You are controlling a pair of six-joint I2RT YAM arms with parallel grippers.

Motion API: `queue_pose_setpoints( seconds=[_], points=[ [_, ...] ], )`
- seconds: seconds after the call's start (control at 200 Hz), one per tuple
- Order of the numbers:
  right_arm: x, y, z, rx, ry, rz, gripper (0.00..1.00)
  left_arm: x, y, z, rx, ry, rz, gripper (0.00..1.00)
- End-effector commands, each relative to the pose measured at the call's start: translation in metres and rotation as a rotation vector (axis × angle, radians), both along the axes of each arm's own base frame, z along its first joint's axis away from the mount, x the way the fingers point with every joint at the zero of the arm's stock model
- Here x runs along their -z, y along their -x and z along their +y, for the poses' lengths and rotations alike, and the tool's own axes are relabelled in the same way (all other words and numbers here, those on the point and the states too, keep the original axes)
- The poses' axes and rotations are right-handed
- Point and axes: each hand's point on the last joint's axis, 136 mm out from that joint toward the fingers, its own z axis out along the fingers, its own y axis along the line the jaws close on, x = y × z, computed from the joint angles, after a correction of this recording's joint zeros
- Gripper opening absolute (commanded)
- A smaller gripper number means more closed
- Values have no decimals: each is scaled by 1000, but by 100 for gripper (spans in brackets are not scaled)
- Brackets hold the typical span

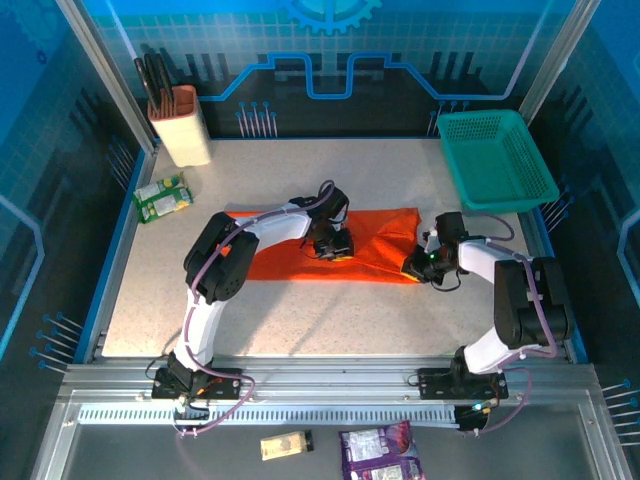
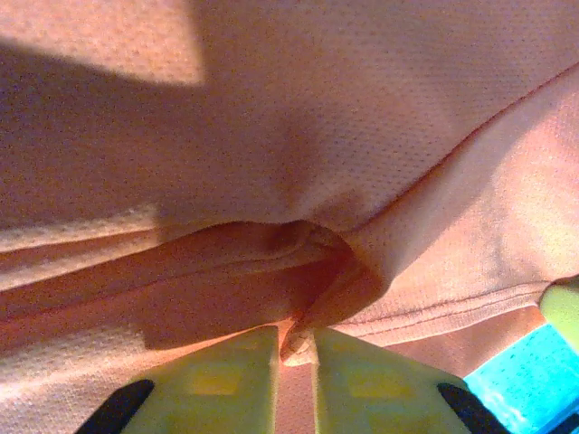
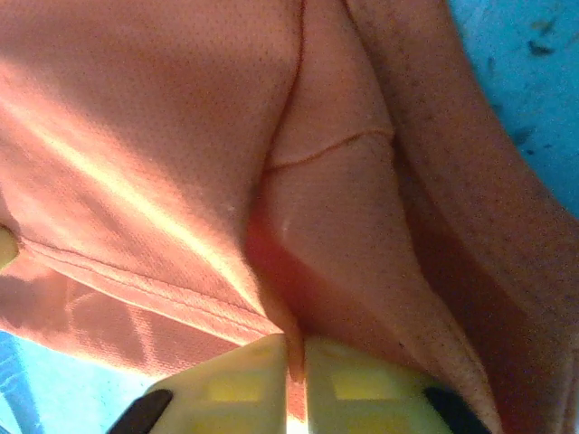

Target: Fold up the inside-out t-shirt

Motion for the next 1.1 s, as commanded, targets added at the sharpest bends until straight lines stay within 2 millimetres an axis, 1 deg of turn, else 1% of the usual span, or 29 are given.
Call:
queue_pose_setpoints(
  seconds=[0.0,0.06,0.13,0.21,0.235,0.245,0.26,0.345,0.43,0.485,0.55,0.605,0.66,0.71,0.78,0.87,0.961,1.041,1.091],
  points=[
    [-19,-2,-7,5,17,-20,22,-21,2,6,-8,16,-10,21],
    [-32,-3,-7,5,26,-45,24,-36,0,9,-8,25,-38,22],
    [-51,-10,-7,5,30,-87,25,-53,-4,16,-14,31,-71,23],
    [-68,-18,2,-15,18,-123,27,-68,-11,32,-36,31,-101,23],
    [-68,-18,5,-24,11,-120,27,-71,-13,38,-44,28,-107,23],
    [-75,-24,7,-29,7,-139,27,-71,-14,42,-48,25,-109,23],
    [-79,-28,10,-34,3,-149,27,-72,-16,46,-55,21,-112,23],
    [-87,-42,25,-68,-27,-166,27,-70,-23,76,-89,-16,-117,22],
    [-91,-57,42,-99,-72,-175,28,-63,-32,115,-124,-102,-135,20],
    [-93,-66,57,-134,-110,-174,28,-54,-34,142,-148,-154,-120,19],
    [-92,-74,75,-184,-138,-165,29,-44,-35,171,-187,-172,-95,17],
    [-85,-80,86,-213,-141,-144,29,-35,-36,196,-229,-193,-77,16],
    [-76,-85,89,-219,-132,-126,30,-26,-37,221,-269,-209,-59,16],
    [-67,-87,88,-209,-120,-107,31,-18,-35,239,-298,-221,-38,15],
    [-51,-89,81,-194,-93,-78,33,-6,-32,260,-340,-224,-12,15],
    [-29,-90,70,-158,-77,-32,34,7,-29,278,-388,-210,27,15],
    [-4,-88,48,-78,-51,41,32,19,-23,291,-425,-201,74,15],
    [9,-86,28,5,-45,77,31,26,-18,299,-456,-189,101,15],
    [9,-87,25,39,-88,71,30,30,-14,305,-480,-183,117,15]
  ],
)
